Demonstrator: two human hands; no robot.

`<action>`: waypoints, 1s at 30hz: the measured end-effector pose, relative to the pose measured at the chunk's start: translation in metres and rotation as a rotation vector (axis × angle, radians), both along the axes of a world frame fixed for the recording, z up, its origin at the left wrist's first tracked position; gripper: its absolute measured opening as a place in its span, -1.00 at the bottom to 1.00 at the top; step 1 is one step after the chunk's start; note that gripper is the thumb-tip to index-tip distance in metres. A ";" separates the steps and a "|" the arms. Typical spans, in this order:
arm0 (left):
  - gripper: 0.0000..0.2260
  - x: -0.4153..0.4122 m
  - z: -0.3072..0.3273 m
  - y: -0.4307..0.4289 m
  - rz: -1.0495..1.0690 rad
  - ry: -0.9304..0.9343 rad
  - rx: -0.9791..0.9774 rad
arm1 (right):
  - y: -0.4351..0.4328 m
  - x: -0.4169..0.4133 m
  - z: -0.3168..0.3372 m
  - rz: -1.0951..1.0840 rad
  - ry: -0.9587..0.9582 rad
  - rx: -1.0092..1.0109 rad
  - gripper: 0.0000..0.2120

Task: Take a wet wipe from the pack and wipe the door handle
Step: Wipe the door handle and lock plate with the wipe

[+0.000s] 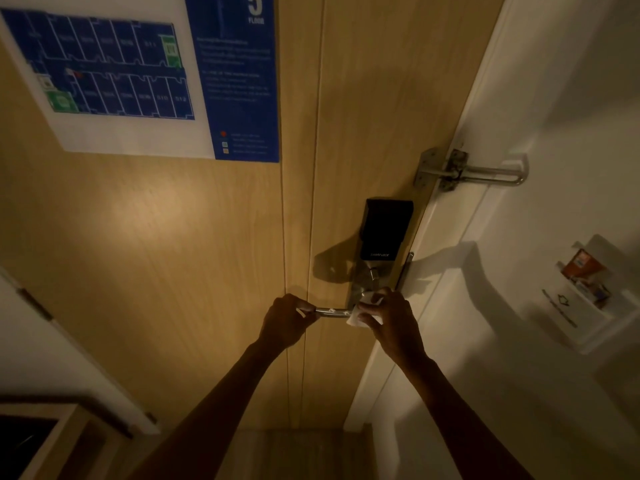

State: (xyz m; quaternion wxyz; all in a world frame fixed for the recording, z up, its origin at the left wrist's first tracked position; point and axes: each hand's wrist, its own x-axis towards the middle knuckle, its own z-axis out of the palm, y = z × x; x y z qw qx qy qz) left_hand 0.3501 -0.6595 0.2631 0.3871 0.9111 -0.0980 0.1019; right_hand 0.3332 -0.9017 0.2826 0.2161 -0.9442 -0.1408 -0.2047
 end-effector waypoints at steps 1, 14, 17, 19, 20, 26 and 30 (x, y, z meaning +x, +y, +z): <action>-0.81 0.001 0.000 0.000 0.004 0.003 -0.005 | 0.000 -0.001 0.001 0.016 -0.028 -0.026 -0.73; -0.81 0.000 -0.002 -0.001 0.028 0.028 -0.001 | -0.018 -0.019 -0.013 0.242 -0.120 -0.216 -0.54; -0.82 -0.001 0.000 -0.002 0.024 0.027 -0.006 | -0.025 -0.028 -0.022 0.196 -0.068 -0.160 -0.63; -0.82 -0.002 0.004 -0.003 0.027 0.018 -0.009 | -0.025 -0.033 -0.018 0.070 -0.064 0.044 -0.75; -0.82 -0.002 0.005 -0.003 0.024 0.015 -0.009 | -0.024 -0.033 -0.013 0.002 -0.084 0.149 -0.79; -0.82 0.001 0.006 -0.001 0.002 0.022 0.024 | -0.002 -0.024 0.008 -0.219 -0.119 0.444 -0.83; -0.81 -0.001 0.009 -0.002 0.001 0.027 0.015 | 0.016 -0.024 -0.006 -0.085 -0.016 0.534 -0.81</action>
